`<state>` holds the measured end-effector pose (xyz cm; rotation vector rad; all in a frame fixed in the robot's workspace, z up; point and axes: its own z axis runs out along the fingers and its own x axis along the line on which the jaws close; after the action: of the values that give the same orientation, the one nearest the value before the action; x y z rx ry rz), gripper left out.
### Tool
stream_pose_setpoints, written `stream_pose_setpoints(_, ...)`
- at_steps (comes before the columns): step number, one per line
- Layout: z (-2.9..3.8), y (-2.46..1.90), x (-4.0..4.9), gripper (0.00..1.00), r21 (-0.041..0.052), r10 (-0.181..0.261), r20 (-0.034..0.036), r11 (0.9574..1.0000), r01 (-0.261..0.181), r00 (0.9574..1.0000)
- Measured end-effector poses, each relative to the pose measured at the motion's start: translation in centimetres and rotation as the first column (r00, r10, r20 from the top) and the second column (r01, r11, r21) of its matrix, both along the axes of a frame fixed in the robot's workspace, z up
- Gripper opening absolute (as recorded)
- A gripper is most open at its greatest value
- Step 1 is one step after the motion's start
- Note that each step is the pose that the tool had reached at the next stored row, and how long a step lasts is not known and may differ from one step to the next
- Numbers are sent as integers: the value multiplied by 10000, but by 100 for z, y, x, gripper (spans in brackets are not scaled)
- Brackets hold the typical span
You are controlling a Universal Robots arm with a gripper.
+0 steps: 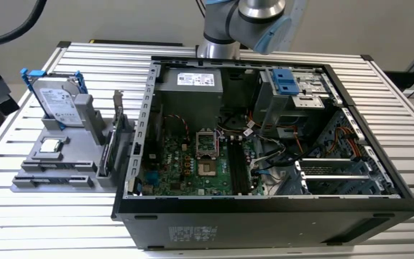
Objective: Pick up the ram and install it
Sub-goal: 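Pick up the ram and move it above insertion slot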
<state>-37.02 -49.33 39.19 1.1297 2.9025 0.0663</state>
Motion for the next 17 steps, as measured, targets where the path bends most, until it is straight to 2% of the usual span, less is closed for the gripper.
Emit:
stream_pose_setpoints(4, 0, 0, 0, 0, 0, -494, 0, 9988, 494, 9988)
stream_pose_setpoints(8, 0, 0, -1, 0, 0, -960, 0, 9954, 960, 9954)
stream_pose_setpoints(12, 1, 0, -3, 0, -1, -1401, -1, 9901, 1401, 9901)
stream_pose_setpoints(17, 0, 0, -6, 0, 0, -1930, 0, 9812, 1930, 9812)
